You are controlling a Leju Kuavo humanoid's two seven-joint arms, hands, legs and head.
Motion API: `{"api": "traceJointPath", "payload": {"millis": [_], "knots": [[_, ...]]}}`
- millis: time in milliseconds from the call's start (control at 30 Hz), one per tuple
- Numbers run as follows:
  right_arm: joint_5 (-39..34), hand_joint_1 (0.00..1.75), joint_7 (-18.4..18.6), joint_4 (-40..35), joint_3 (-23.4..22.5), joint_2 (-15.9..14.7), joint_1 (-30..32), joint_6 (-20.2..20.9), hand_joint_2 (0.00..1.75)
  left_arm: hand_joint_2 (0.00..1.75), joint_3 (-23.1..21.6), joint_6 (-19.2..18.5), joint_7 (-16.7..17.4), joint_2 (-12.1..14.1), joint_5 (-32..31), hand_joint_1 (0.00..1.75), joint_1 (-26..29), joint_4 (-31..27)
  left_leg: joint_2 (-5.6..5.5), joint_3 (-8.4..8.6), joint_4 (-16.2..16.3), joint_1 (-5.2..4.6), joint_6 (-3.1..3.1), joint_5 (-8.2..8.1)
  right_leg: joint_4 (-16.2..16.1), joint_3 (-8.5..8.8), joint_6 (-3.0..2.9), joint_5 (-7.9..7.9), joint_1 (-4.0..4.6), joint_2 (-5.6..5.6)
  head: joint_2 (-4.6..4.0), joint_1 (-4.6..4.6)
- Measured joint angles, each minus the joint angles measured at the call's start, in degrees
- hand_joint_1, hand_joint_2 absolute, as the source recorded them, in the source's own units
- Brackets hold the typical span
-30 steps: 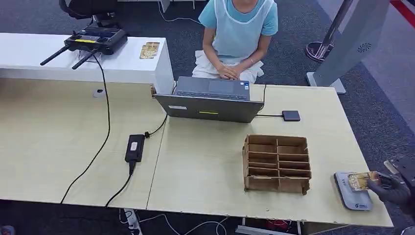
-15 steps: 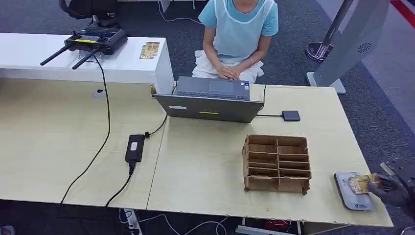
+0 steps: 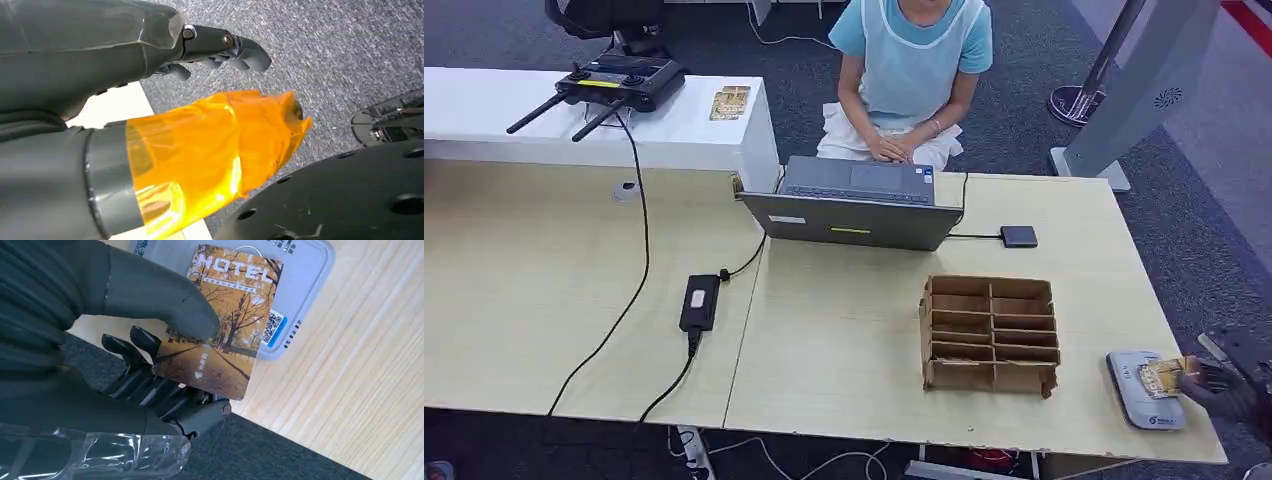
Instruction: Pass the card to the sensor for recognition and then transmit it.
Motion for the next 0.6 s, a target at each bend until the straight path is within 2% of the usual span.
{"api": "traceJointPath", "payload": {"millis": [467,600], "knots": [[2.29,1.75,0.35,0.02,0.07,0.0,-0.05,-0.39,1.75,0.0,-0.74,-0.02,0.0,0.17,0.5,0.0,0.0,0.0,0.0,0.0,0.0,0.0,0.0,0.0,0.0,0.01,0.0,0.0,0.0,0.0,0.02,0.0],[-1.01,1.75,-1.49,-0.44,-0.31,-0.04,-0.12,-0.09,1.75,0.0,-0.79,0.0,0.0,0.2,1.29,0.0,0.0,0.0,0.0,-0.01,0.0,0.0,0.0,0.0,0.0,0.0,0.0,0.0,0.0,0.0,0.0,-0.02]]}}
